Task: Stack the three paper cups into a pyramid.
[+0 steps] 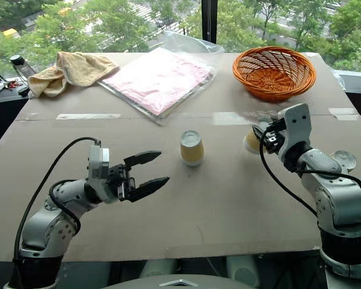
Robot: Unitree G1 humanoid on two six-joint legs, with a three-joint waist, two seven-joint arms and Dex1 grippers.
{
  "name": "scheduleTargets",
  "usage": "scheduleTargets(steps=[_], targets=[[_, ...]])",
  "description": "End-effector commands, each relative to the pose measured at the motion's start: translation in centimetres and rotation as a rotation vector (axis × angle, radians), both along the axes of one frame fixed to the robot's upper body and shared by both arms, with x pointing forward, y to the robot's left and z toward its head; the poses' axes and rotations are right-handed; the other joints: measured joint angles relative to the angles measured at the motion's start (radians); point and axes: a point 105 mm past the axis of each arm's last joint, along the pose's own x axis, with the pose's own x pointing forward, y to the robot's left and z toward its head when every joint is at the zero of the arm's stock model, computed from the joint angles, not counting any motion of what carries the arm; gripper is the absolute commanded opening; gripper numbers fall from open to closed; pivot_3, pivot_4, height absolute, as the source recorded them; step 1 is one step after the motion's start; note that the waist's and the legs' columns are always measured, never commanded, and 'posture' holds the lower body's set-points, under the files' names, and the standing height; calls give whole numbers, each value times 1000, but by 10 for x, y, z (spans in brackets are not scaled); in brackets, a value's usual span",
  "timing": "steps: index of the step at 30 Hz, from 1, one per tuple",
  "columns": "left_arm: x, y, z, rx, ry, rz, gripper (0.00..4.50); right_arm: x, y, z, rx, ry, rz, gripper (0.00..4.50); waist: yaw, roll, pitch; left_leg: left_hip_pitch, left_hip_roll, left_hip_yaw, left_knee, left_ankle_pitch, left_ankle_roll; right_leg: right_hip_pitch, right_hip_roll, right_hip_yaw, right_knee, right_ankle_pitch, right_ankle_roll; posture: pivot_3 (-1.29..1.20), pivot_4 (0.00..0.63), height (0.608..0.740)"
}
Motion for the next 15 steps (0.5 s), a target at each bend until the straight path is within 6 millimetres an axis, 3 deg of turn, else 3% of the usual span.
scheduleTargets(steps=[1,9,15], targets=[[-9,15,8,-3,-29,-4,4500,-9,26,2,-60,-24,130,2133,-2,0,0,0,0,0,0,0,0,0,0,0,0,0,0,0,150,740],[-26,33,3,34,-10,45,4500,-3,49,-8,-112,-6,226,2133,-1,-1,0,0,0,1,1,0,0,0,-1,0,0,-1,-1,0,150,740],[-36,36,-2,34,0,85,4500,5,56,-9,-119,-6,235,2133,-2,-1,0,0,0,1,0,0,0,-1,-1,0,0,0,-1,0,150,740]])
